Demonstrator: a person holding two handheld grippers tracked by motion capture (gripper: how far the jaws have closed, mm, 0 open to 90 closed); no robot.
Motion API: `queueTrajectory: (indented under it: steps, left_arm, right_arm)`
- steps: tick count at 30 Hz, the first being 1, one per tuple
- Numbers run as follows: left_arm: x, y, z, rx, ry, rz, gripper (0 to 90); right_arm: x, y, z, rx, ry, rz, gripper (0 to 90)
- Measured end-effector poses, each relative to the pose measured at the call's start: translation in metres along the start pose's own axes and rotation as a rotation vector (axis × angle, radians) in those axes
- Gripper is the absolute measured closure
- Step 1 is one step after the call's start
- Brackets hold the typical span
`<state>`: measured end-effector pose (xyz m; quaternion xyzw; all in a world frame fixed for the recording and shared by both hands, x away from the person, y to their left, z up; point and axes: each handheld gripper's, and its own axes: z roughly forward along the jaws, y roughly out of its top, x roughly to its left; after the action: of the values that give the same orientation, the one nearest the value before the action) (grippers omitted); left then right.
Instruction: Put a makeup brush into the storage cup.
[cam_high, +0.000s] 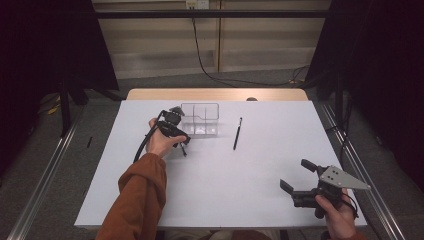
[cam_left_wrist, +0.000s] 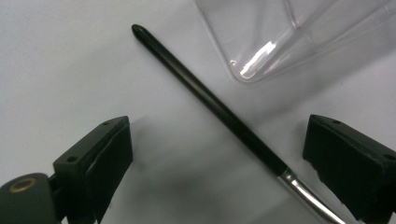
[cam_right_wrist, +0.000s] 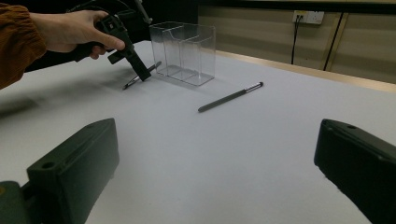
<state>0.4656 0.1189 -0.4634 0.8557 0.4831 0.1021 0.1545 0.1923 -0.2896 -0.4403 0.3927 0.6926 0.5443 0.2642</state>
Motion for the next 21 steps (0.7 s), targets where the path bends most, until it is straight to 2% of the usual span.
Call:
queueTrajectory:
  steps: [5,6,10,11,12,14,18,20,21]
  left_arm:
    - [0.0012,0.0007,-0.0011,0.015,-0.026,-0.019,12.6]
    - [-0.0002,0.0005,-0.0011,0.015,-0.019,-0.034,13.7]
    - [-0.0014,0.0011,-0.0027,0.024,-0.013,-0.045,19.9]
    - [-0.0017,0.0011,-0.0038,0.027,-0.006,-0.062,19.9]
    - [-0.0011,0.0012,-0.0043,0.030,-0.008,-0.061,22.8]
    - [0.0003,0.0010,-0.0058,0.027,-0.002,-0.089,28.2]
    - [0.0037,0.0012,-0.0073,0.031,0.001,-0.103,37.7]
    - [0.0036,0.0013,-0.0074,0.033,0.003,-0.101,37.8]
    - [0.0031,0.0010,-0.0072,0.030,0.002,-0.113,38.1]
  right_arm:
    - [0.0000,0.0000,0.0000,0.000,0.000,0.000,0.0]
    - [0.0000,0.0000,0.0001,0.000,0.000,-0.001,0.0]
    - [0.0001,0.0000,0.0000,-0.001,0.001,-0.002,0.0]
    - [0.0001,0.0000,-0.0001,-0.001,0.000,-0.002,0.0]
    - [0.0001,-0.0001,-0.0002,-0.001,0.000,-0.002,0.0]
    - [0.0001,-0.0001,-0.0002,-0.001,0.000,-0.002,0.0]
    - [0.0003,-0.0001,-0.0002,0.000,0.001,-0.002,0.0]
    - [0.0003,-0.0001,-0.0002,0.000,0.001,-0.002,0.0]
    - [0.0002,-0.0001,-0.0003,0.000,0.000,-0.002,0.0]
